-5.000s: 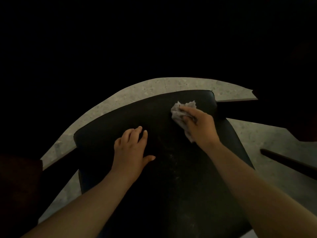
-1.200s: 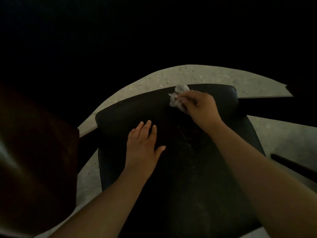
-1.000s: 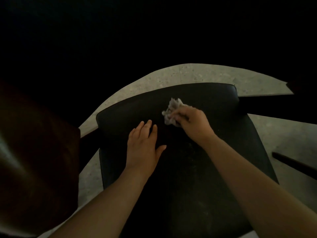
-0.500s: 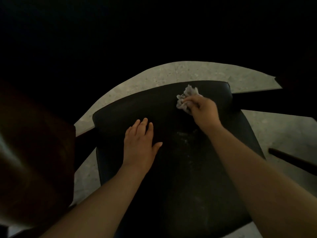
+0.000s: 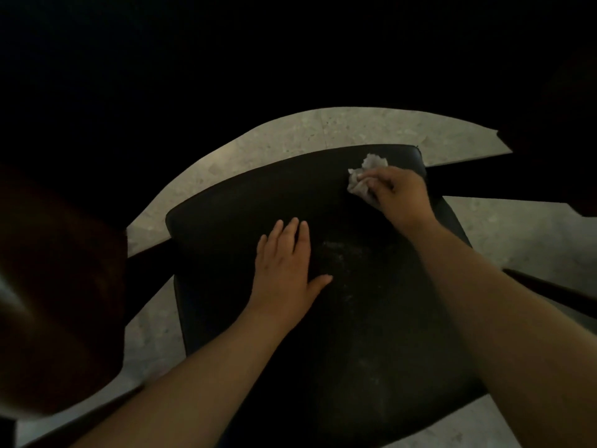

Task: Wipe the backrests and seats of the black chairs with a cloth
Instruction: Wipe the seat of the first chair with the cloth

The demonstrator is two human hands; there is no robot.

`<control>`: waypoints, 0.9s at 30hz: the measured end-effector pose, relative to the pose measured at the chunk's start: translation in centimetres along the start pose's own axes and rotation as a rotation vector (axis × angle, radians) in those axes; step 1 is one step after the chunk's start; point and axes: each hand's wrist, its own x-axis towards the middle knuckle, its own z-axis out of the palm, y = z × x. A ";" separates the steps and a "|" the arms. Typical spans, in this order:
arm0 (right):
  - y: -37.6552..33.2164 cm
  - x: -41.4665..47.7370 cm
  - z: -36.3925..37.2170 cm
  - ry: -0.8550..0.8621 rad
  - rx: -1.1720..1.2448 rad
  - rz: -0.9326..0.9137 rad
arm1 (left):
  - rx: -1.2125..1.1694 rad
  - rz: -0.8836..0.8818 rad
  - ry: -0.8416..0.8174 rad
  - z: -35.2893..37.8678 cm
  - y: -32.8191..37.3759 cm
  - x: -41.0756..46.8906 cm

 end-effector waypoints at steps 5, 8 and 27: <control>0.4 -4.1 0.9 -0.089 0.014 -0.008 | 0.063 -0.072 -0.100 0.3 0.3 1.7; 0.9 -6.3 -0.1 -0.134 -0.008 -0.049 | 0.105 -0.071 -0.107 0.4 0.2 1.9; 3.5 -8.0 -2.2 0.006 -0.062 -0.009 | 0.195 -0.166 -0.205 0.1 2.2 2.5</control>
